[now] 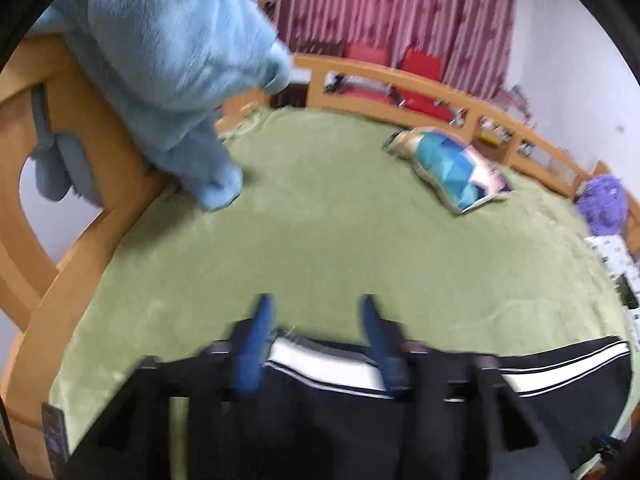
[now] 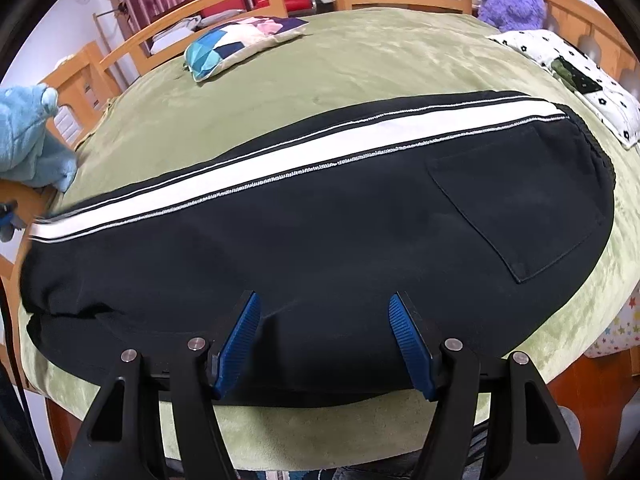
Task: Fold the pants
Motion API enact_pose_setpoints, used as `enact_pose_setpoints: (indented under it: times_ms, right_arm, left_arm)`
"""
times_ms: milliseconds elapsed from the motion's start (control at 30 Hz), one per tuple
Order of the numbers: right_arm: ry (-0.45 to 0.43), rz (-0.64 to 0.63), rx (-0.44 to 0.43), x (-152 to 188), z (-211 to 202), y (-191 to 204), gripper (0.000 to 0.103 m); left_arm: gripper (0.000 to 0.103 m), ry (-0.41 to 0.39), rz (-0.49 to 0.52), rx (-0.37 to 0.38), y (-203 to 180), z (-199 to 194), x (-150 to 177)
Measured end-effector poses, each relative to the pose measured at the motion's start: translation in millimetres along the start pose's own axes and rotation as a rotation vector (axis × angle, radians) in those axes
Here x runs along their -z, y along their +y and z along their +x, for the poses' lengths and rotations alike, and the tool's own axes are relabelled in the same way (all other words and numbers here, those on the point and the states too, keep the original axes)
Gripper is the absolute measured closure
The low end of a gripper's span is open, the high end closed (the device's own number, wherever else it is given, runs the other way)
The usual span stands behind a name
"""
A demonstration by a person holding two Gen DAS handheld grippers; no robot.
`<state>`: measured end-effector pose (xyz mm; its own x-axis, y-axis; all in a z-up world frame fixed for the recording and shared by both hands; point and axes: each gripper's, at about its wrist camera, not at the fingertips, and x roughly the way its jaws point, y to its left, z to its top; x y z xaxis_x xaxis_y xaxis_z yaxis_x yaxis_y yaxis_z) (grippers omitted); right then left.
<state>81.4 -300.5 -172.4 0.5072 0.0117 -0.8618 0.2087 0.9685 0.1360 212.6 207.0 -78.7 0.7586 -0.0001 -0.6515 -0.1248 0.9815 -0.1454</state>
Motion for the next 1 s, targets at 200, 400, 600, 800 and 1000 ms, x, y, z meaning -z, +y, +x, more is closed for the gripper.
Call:
enact_pose_setpoints:
  times_ms: [200, 400, 600, 800, 1000]
  right_arm:
    - [-0.003, -0.001, -0.044, 1, -1, 8, 0.037]
    - [-0.002, -0.057, -0.078, 11, -2, 20, 0.037]
    - [-0.013, -0.128, -0.137, 24, -5, 29, 0.037]
    - [-0.028, -0.262, -0.206, 46, -10, 45, 0.037]
    - [-0.014, -0.352, -0.183, 54, 4, 57, 0.037]
  left_arm:
    - [0.035, 0.075, -0.004, 0.166, -10, -19, 39]
    - [0.035, 0.195, -0.136, 0.295, 12, -32, 124]
    - [0.037, 0.267, -0.259, 0.267, 41, -31, 184]
    - [0.04, 0.232, -0.353, 0.297, 46, -20, 185]
    - [0.047, 0.252, -0.348, 0.142, 37, 13, 173]
